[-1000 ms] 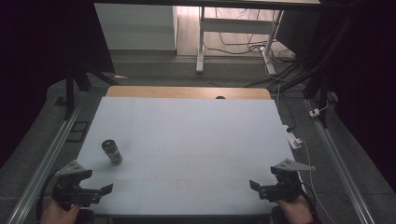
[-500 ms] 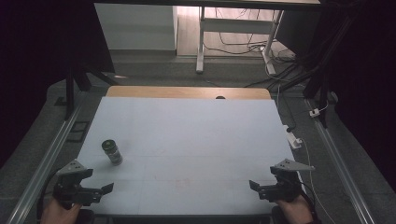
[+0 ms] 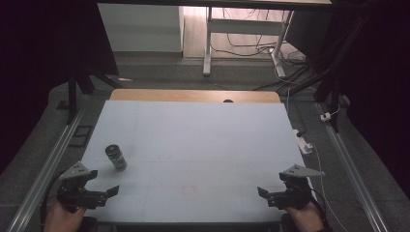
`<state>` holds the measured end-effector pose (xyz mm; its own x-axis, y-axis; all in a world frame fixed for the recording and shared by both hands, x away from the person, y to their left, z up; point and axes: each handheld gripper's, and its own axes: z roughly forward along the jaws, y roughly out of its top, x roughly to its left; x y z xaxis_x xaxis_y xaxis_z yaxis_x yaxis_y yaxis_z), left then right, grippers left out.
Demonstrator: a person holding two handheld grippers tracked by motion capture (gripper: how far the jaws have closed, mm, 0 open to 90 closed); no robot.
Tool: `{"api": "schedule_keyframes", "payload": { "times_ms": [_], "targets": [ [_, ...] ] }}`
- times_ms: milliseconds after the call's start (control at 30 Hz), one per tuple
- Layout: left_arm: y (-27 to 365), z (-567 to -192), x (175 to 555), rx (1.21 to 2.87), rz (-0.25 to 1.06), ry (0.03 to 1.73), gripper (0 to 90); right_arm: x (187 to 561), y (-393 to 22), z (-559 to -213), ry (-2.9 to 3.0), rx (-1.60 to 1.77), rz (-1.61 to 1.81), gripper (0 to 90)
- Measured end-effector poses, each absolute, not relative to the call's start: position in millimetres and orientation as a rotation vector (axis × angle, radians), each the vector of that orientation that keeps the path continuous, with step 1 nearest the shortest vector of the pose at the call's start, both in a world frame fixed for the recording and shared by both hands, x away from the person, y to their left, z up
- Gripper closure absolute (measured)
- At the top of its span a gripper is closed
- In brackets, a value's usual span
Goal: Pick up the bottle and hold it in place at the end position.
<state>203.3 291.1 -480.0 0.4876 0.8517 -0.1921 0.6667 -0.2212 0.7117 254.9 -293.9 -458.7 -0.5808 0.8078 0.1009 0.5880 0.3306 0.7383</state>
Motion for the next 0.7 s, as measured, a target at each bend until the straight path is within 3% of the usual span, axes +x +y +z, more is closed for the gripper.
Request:
{"api": "schedule_keyframes", "payload": {
  "times_ms": [300, 700],
  "targets": [
    [292, -487, 217, 1.951, 0.292, 1.222, 0.0, 255, -294, -459, 2.321, 1.249, 1.098, 0.0],
    [295, -493, 234, 1.929, 0.381, 1.285, 0.0, 256, -293, -459, 2.329, 1.243, 1.092, 0.0]
  ]
}}
